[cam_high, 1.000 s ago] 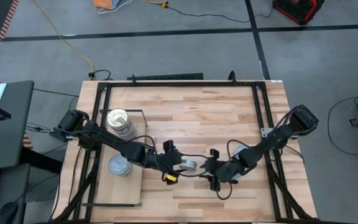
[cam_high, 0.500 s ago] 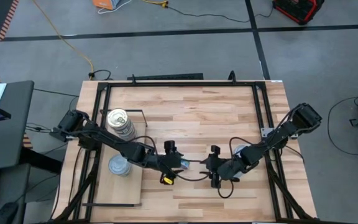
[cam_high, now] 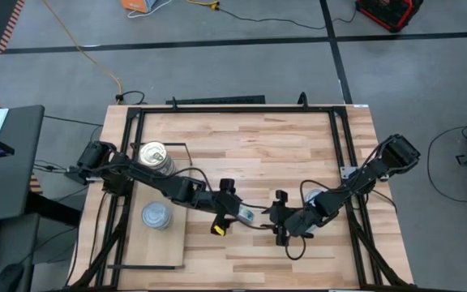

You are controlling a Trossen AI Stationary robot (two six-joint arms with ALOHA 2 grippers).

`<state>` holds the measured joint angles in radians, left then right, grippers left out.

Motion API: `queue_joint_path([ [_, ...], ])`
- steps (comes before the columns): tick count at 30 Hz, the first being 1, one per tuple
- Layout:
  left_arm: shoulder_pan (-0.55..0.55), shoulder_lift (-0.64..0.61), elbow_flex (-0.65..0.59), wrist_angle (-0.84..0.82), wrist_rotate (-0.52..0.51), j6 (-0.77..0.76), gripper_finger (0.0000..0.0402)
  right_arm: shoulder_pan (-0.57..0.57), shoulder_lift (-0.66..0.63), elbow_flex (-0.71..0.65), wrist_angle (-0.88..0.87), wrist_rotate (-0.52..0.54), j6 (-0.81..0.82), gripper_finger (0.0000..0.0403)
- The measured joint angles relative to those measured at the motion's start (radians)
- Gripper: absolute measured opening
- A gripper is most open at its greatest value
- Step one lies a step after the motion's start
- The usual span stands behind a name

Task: Stack canned seafood by type on shelf
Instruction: Stack the top green and white tuna can on the green and white tuna can on the shelf

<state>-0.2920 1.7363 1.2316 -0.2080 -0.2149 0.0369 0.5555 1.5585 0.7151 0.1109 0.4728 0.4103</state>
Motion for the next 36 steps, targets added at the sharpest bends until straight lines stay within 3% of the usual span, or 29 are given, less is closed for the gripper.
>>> queue_joint_path([
  [14,-0.023,0.099,0.159,-0.076,0.0,0.032,0.0295,-0.035,0.122,0.0,0.096,-0.003,-0.003,0.0221],
  [28,-0.004,0.378,0.586,-0.578,0.021,0.162,0.0295,-0.001,0.11,-0.001,0.116,-0.019,-0.026,0.0221],
  [36,0.039,0.393,0.62,-0.673,0.056,0.197,0.0295,0.016,0.109,-0.001,0.119,-0.019,-0.027,0.0221],
])
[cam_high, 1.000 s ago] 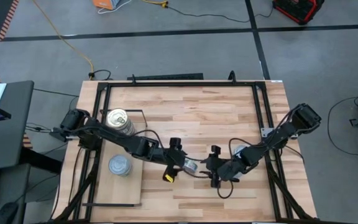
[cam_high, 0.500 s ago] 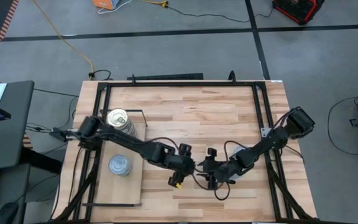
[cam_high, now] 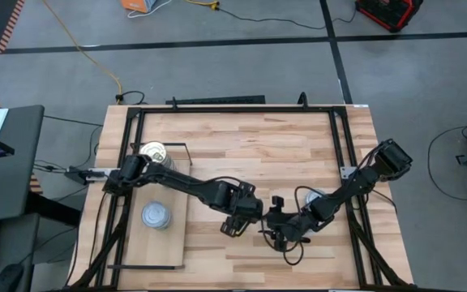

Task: Stack canned seafood by type on shelf
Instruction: Stack the top green and white tuna can on the green and white tuna can on the shelf

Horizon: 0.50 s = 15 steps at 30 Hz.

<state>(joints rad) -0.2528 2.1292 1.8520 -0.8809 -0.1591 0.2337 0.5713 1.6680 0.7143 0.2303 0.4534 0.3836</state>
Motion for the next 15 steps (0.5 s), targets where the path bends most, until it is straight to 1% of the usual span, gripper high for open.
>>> queue_joint_path([
  [5,0.037,0.0,-0.005,-0.035,0.07,-0.001,0.0295,0.001,0.0,0.0,0.001,0.001,0.0,0.0221],
  [9,0.048,0.0,-0.009,-0.078,0.076,-0.001,0.0291,0.012,-0.006,0.0,-0.025,0.0,0.0,0.0221],
  [13,0.048,-0.001,-0.048,-0.075,0.076,0.046,0.0263,0.015,-0.032,0.0,-0.06,0.001,0.002,0.0221],
  [15,0.044,0.002,-0.063,-0.074,0.055,0.06,0.0242,0.019,-0.048,0.0,-0.071,0.01,0.005,0.0221],
])
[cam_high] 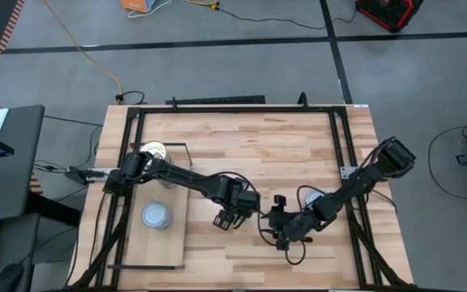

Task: Stack canned seafood by type on shelf
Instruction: Stack the top green and white tuna can on the green and white tuna can on the shelf

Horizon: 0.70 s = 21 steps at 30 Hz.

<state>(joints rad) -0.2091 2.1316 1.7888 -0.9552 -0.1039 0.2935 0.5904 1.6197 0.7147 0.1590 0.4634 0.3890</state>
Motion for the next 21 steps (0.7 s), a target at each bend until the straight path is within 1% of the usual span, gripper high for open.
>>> queue_joint_path([
  [2,-0.007,0.0,-0.004,0.011,-0.018,0.004,0.0215,0.007,-0.015,0.0,-0.006,0.01,0.002,0.0221],
  [7,-0.02,-0.005,-0.004,0.034,-0.022,0.004,0.0126,0.019,-0.031,0.0,-0.027,0.014,0.002,0.0221],
  [10,-0.02,-0.005,-0.001,0.028,0.006,-0.025,0.0126,0.02,-0.031,0.0,-0.046,0.014,0.004,0.0221],
  [14,-0.032,-0.006,0.054,-0.076,0.007,-0.092,0.0126,0.025,-0.042,0.0,-0.098,0.015,0.029,0.0221],
  [18,-0.076,-0.017,0.119,-0.182,-0.008,-0.153,0.0126,0.033,-0.077,0.0,-0.119,0.017,0.032,0.0221],
  [21,-0.107,-0.046,0.143,-0.237,0.046,-0.227,0.0126,0.042,-0.094,0.0,-0.116,0.035,0.031,0.0221],
])
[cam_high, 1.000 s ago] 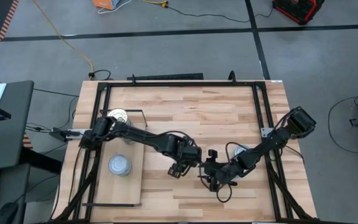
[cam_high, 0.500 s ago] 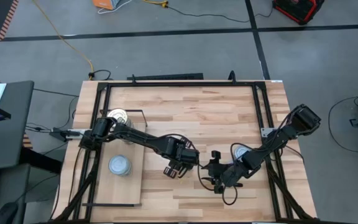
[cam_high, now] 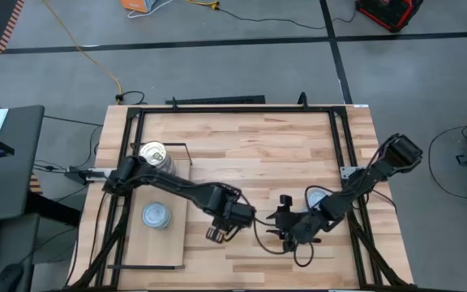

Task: Stack canned seafood by type on shelf
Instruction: Stack the top green and white tuna can on the green and white tuna can on the shelf

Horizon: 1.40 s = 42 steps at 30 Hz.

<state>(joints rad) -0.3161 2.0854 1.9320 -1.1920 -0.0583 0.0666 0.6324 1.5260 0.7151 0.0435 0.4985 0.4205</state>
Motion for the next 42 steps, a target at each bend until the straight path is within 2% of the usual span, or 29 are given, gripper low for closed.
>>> queue_joint_path([
  [6,-0.056,-0.078,0.001,-0.039,0.127,-0.214,0.0128,0.012,0.0,0.0,-0.027,0.031,-0.011,0.0221],
  [10,-0.111,-0.148,0.002,-0.053,0.152,-0.351,0.0131,0.012,0.0,0.0,-0.036,0.031,-0.035,0.0221],
  [13,-0.164,-0.204,-0.008,-0.059,0.124,-0.461,0.0132,0.012,0.0,0.0,-0.037,0.031,-0.037,0.0221],
  [17,-0.247,-0.304,-0.078,-0.052,-0.011,-0.583,0.0133,0.012,0.0,0.0,-0.035,0.031,-0.038,0.0221],
  [21,-0.313,-0.44,-0.21,-0.017,-0.117,-0.723,0.0133,0.012,0.0,0.0,-0.026,0.031,-0.037,0.0221],
  [25,-0.373,-0.589,-0.405,0.107,-0.195,-0.803,0.0134,0.015,-0.002,0.0,-0.043,0.03,-0.029,0.0221],
  [29,-0.428,-0.756,-0.642,0.206,-0.184,-0.853,0.0134,0.013,-0.034,0.0,-0.094,0.027,-0.02,0.0221],
  [33,-0.459,-0.951,-0.826,0.29,-0.181,-0.905,0.0135,-0.026,-0.105,0.0,-0.098,0.027,-0.089,0.0221],
  [38,-0.483,-1.184,-0.948,0.402,-0.182,-0.98,0.0135,-0.107,-0.23,0.0,-0.09,0.027,-0.162,0.0221],
  [42,-0.506,-1.312,-1.009,0.419,-0.172,-1.057,0.0135,-0.149,-0.31,0.0,-0.096,0.027,-0.194,0.0221],
])
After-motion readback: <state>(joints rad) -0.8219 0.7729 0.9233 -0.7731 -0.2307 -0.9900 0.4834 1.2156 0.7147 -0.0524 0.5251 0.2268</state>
